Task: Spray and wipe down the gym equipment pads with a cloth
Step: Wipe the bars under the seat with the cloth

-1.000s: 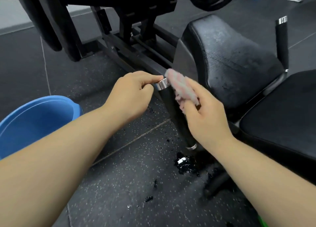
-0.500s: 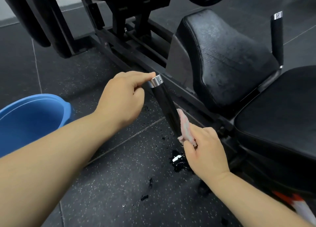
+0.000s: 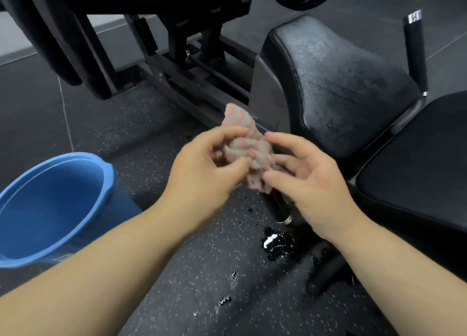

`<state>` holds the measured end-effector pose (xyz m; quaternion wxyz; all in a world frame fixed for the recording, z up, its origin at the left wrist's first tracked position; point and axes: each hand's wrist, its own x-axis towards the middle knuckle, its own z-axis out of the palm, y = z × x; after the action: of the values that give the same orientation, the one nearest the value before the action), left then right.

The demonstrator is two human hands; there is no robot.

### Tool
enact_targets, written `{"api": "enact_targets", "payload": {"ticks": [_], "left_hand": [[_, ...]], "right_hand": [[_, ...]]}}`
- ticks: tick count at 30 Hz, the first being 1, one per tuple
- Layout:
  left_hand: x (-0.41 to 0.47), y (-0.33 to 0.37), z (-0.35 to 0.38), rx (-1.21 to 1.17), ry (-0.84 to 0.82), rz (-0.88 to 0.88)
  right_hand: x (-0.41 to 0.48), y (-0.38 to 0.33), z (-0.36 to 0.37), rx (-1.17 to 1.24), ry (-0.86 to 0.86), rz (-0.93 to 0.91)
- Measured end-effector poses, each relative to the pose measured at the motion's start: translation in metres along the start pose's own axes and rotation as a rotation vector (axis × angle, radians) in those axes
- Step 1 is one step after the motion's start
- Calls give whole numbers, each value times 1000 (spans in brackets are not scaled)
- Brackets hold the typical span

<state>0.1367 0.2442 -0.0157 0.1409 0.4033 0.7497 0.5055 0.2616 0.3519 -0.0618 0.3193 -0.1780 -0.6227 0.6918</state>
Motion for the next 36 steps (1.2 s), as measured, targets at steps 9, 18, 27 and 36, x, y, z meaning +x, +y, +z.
{"api": "enact_targets", "payload": {"ticks": [9, 18, 27, 36], "left_hand": [[64, 17, 35, 748, -13, 48], [71, 0, 26, -596, 327, -501], [60, 8, 27, 382, 78, 0], [45, -10, 64, -606, 629, -452]], "right_hand": [[-2, 45, 10, -510, -55, 207], [-3, 54, 4, -623, -145, 146], [-1, 61, 1, -599, -137, 113], [-3, 62, -23, -658, -19, 16]]}}
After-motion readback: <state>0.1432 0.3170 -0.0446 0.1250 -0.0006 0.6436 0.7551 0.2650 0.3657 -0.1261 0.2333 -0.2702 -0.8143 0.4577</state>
